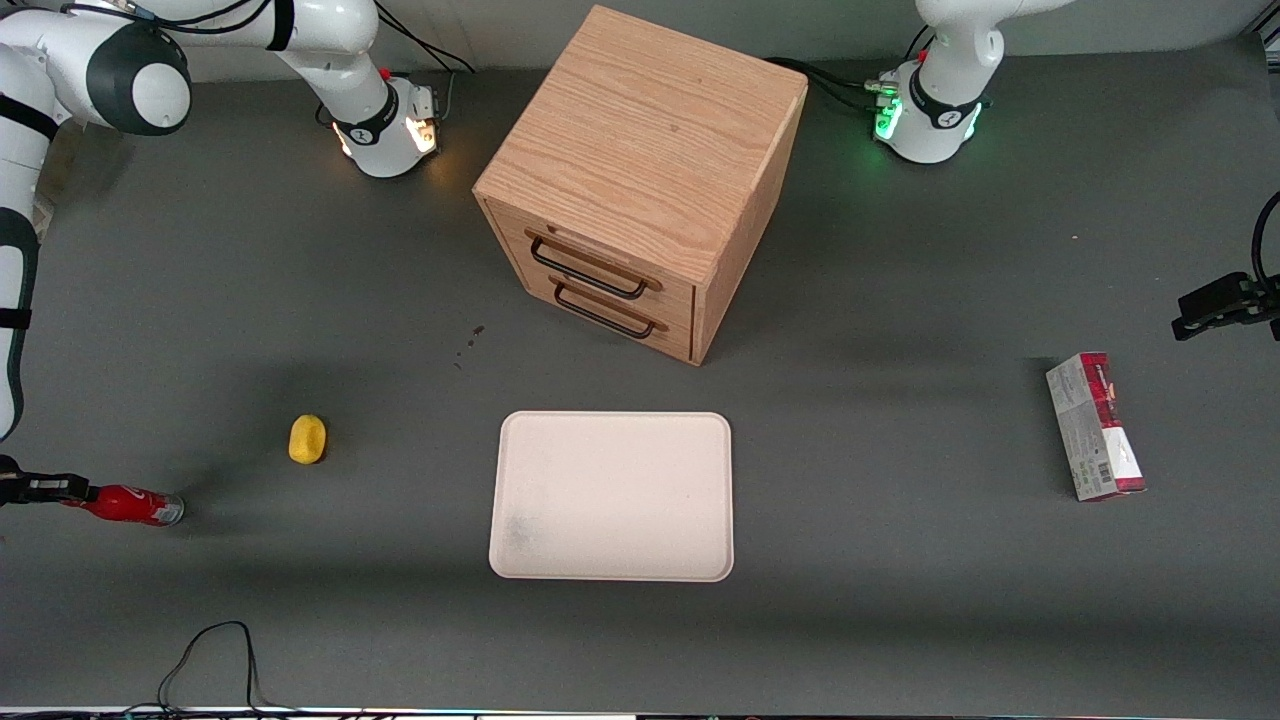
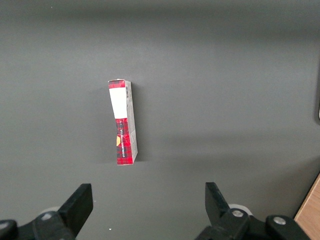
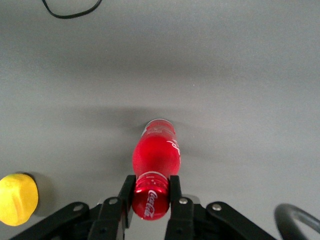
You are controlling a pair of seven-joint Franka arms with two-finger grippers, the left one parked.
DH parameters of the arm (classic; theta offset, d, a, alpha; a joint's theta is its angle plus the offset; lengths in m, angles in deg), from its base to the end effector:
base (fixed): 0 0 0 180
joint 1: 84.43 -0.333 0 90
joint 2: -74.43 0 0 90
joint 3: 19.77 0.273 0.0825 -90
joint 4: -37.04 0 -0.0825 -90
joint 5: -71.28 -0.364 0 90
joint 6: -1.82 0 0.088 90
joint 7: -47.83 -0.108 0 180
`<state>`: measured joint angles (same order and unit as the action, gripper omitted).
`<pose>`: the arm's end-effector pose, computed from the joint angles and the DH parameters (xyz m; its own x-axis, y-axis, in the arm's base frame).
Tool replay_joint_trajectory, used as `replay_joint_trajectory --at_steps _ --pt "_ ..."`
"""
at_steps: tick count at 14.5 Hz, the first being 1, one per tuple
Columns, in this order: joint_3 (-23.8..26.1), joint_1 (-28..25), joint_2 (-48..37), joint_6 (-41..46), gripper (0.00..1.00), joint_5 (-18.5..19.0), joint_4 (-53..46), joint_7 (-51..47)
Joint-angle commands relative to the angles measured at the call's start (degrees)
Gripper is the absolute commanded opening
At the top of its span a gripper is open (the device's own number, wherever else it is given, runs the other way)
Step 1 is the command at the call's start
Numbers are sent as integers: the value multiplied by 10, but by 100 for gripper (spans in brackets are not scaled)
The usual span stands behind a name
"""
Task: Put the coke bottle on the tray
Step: 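Close the right gripper around the bottle's neck, then lift the bottle and carry it with the right gripper toward the white tray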
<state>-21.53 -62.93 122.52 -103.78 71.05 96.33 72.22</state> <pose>0.6596 -0.2757 0.3134 0.9990 0.0283 -0.0359 0.0285 -0.9996 0.0046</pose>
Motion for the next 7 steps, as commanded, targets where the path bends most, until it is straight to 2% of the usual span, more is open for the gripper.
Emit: replay_joint_trajectory --at_steps 1,7 --pt "0 0 -16 62 0 -8 -41 18" --pt "-8 2 -139 202 0 -6 -52 50"
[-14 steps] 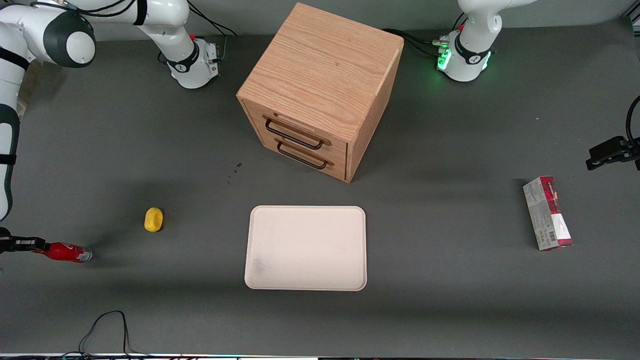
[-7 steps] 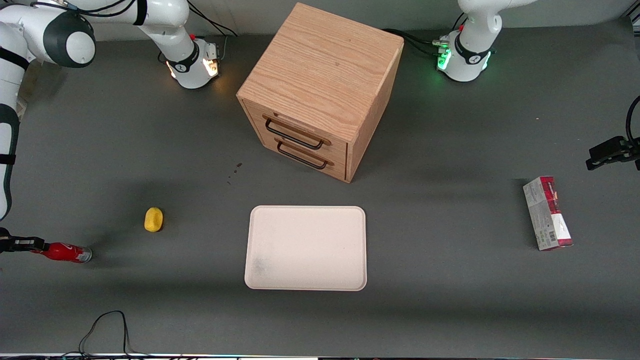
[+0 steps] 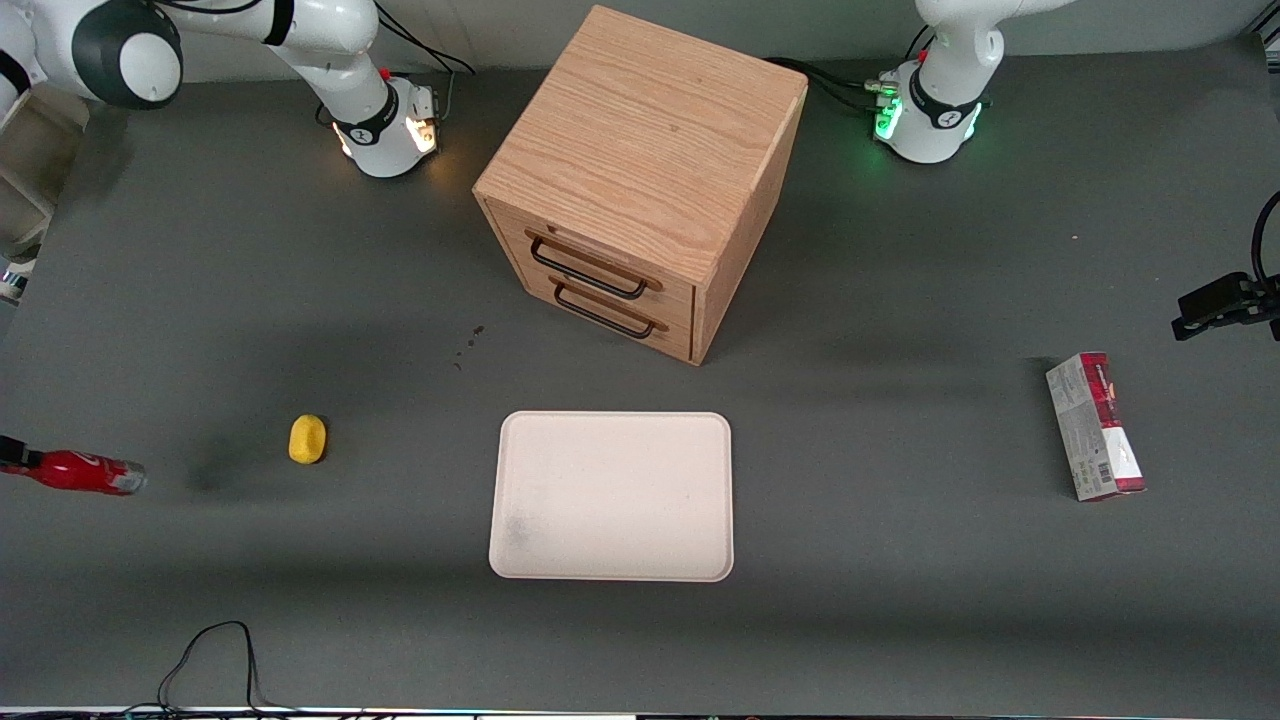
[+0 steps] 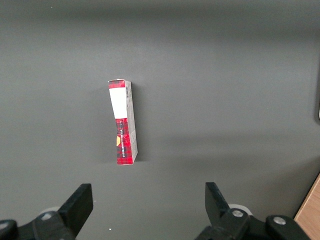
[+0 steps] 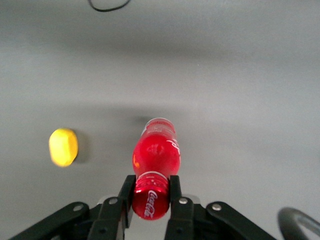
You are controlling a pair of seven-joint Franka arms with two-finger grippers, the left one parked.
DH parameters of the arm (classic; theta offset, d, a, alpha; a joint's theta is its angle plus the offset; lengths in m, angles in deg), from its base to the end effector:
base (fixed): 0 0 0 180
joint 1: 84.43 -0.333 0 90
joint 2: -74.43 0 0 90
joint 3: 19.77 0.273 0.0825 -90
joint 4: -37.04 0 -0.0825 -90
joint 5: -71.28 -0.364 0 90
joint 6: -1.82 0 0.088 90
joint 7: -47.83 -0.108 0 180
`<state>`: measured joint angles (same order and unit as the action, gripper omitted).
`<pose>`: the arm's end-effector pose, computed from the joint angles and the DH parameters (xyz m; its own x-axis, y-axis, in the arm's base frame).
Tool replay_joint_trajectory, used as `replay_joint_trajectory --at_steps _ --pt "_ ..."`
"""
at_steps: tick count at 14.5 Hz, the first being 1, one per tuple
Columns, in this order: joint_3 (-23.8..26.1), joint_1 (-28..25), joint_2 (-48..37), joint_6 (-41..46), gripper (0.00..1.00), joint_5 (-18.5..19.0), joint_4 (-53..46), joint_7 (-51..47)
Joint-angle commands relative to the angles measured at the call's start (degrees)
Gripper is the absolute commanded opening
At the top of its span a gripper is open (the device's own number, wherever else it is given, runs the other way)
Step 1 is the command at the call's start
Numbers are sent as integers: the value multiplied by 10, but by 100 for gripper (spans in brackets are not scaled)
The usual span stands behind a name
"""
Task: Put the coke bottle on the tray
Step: 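Lift the bottle and carry it with the right gripper toward the white tray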
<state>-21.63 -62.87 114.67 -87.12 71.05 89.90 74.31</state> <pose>0.6337 -0.2659 0.4368 0.9955 0.0607 -0.0722 0.0596 -0.9981 -0.0170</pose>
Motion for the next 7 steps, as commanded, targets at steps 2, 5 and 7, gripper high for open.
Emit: replay_joint_trajectory --at_steps 2,5,7 --pt "-9 5 -98 72 0 -5 11 49" --pt "-10 8 -161 120 0 6 11 60" --pt "-6 7 -183 138 0 8 11 60"
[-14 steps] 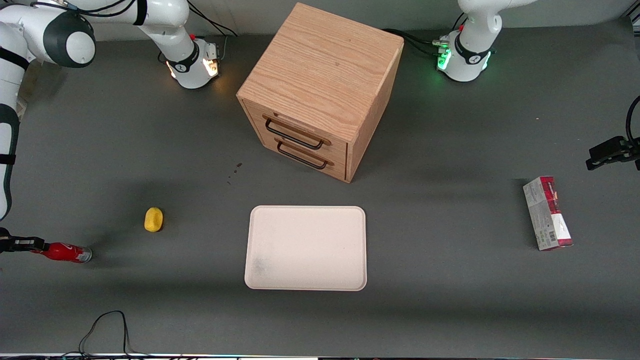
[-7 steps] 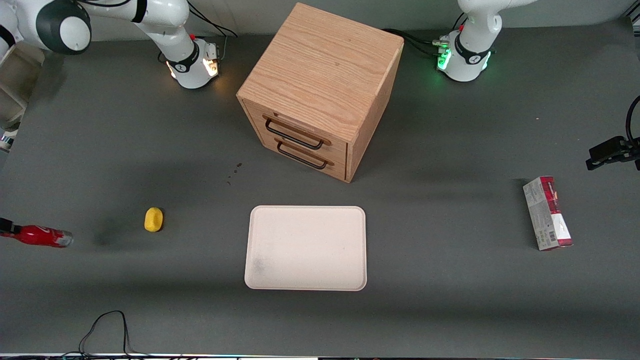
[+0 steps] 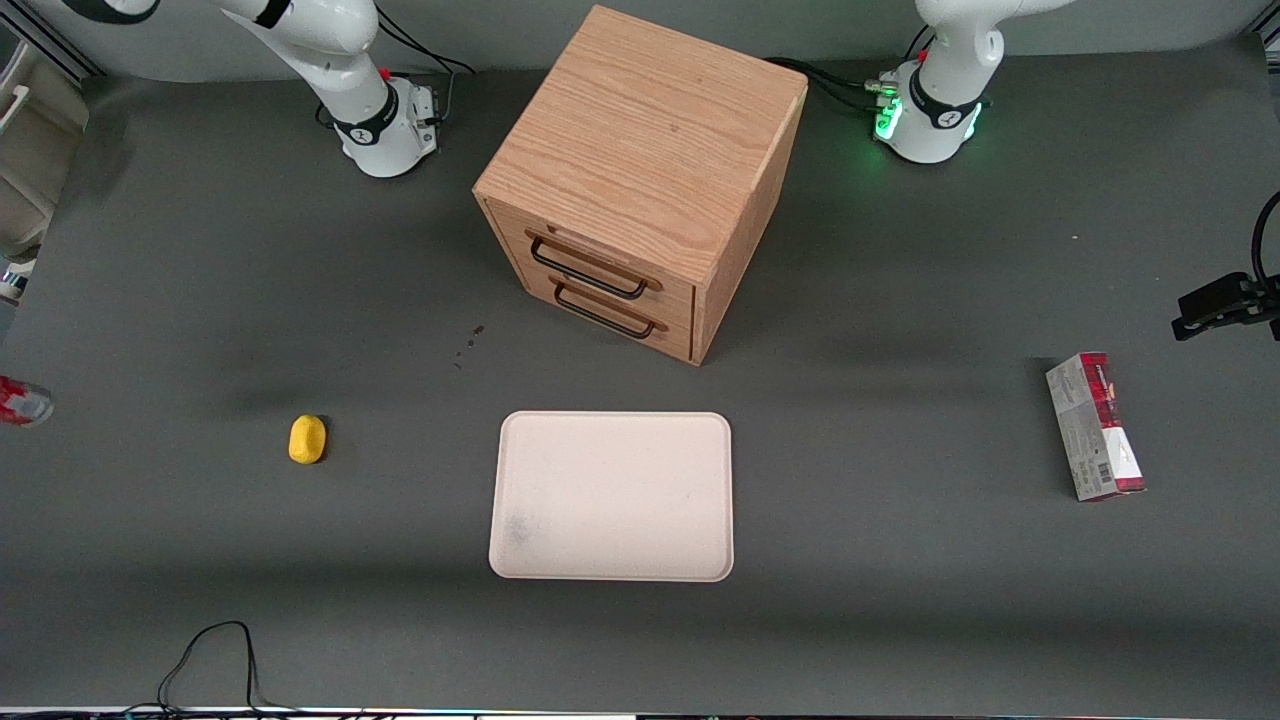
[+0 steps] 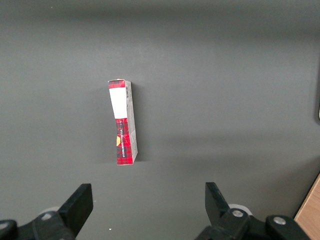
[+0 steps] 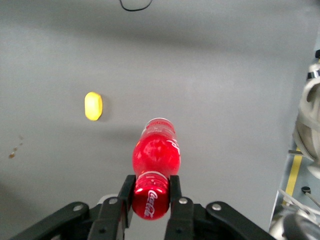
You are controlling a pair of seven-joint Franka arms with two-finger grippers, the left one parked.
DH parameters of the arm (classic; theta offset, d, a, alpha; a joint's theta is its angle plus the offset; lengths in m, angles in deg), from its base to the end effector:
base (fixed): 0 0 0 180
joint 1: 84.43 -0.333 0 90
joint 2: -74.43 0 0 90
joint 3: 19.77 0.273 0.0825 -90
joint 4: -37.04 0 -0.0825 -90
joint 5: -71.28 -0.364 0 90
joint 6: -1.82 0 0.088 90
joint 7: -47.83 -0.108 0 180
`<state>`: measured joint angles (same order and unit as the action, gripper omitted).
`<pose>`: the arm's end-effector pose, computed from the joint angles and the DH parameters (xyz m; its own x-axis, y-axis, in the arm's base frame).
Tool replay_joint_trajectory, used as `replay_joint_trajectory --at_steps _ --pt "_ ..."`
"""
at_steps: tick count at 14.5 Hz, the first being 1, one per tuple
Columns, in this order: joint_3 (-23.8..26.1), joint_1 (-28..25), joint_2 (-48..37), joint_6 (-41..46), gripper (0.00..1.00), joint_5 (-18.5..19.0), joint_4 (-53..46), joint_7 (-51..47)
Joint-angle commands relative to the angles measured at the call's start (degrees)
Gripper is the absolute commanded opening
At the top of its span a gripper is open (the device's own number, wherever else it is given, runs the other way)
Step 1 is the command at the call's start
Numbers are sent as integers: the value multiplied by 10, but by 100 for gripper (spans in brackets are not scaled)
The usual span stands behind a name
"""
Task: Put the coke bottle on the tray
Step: 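Lift the bottle and carry it with the right gripper toward the white tray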
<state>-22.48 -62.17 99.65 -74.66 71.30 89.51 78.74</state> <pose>0.5605 -0.2522 0.5934 0.9938 0.1075 -0.0283 0.1078 -0.9942 0.0070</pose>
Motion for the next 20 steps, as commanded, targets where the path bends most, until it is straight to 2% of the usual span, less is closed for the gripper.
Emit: replay_joint_trajectory --at_steps 1,3,5,12,16,18,20 --pt "6 -5 -37 17 0 5 15 15" --pt "23 -25 -39 17 0 -1 15 7" --pt "38 -69 -39 17 0 1 15 -35" --pt "42 -314 -24 -7 0 3 4 -337" --pt "45 -433 5 -45 0 6 -2 -476" --pt "44 -472 25 -56 0 8 -18 -537" --pt "45 -480 33 -65 0 7 -23 -545"
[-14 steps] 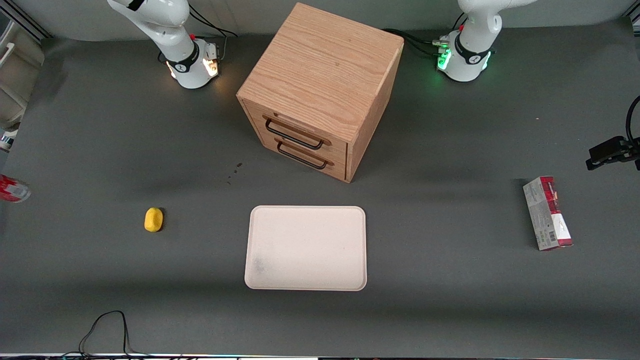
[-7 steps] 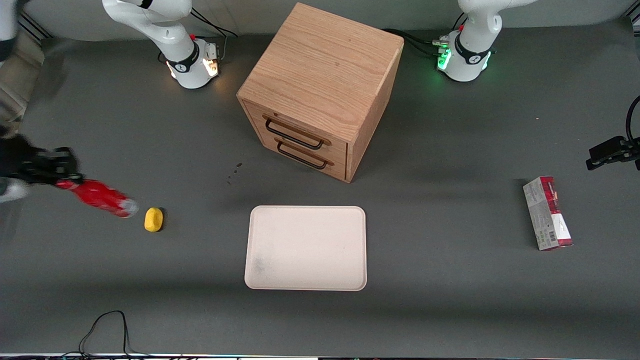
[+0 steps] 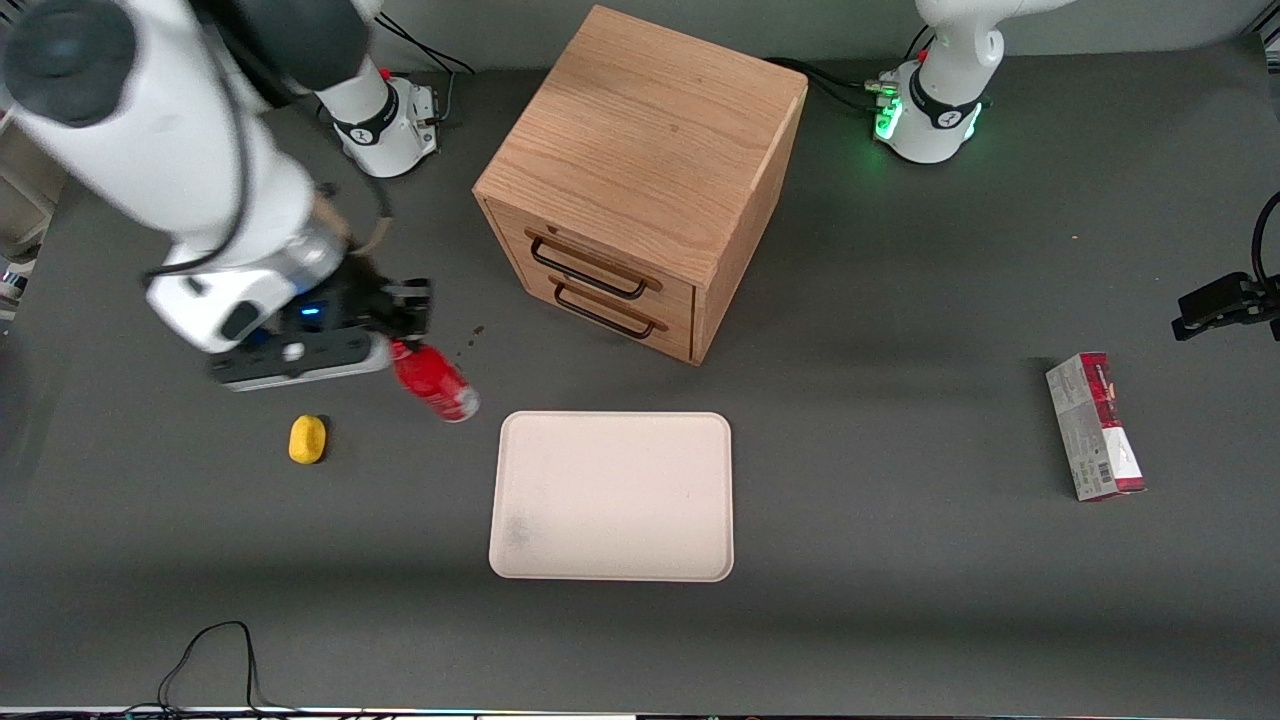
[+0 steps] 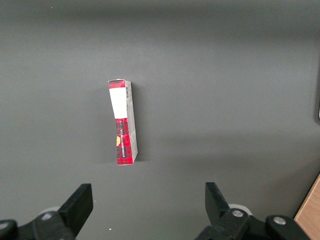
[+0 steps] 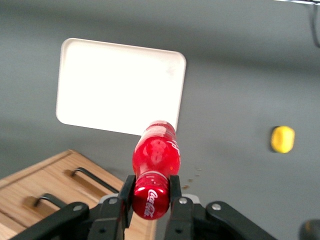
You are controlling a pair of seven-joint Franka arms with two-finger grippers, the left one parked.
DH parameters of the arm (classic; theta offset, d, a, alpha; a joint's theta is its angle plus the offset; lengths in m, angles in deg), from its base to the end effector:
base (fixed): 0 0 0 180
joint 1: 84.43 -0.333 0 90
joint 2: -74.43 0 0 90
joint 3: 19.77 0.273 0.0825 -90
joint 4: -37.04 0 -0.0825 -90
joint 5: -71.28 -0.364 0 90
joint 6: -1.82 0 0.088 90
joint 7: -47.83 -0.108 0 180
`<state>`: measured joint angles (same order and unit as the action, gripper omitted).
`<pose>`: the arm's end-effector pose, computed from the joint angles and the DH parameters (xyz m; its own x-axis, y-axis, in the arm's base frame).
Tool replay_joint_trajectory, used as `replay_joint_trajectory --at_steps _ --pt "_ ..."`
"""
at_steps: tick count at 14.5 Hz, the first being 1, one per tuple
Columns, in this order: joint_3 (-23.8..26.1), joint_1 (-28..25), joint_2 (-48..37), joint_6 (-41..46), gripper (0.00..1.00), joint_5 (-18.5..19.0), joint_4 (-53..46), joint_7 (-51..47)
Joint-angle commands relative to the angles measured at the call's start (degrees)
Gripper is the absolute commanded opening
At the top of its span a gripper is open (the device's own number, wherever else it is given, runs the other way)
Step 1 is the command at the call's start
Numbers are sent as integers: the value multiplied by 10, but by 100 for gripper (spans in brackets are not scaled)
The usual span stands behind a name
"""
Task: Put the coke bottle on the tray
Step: 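Lift the bottle and carry it with the right gripper toward the white tray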
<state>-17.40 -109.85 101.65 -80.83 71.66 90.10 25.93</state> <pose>0.5659 0.2889 0.5767 0.9948 0.0962 0.0341 0.0971 -0.9949 -0.0270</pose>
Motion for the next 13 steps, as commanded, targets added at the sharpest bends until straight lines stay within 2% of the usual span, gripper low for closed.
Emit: replay_joint_trajectory --at_steps 1,5,13 --pt "-6 -3 17 -7 0 3 -29 -17" --pt "-9 -2 65 -48 0 4 -35 -14" --pt "-14 12 217 -158 0 5 -61 -9"
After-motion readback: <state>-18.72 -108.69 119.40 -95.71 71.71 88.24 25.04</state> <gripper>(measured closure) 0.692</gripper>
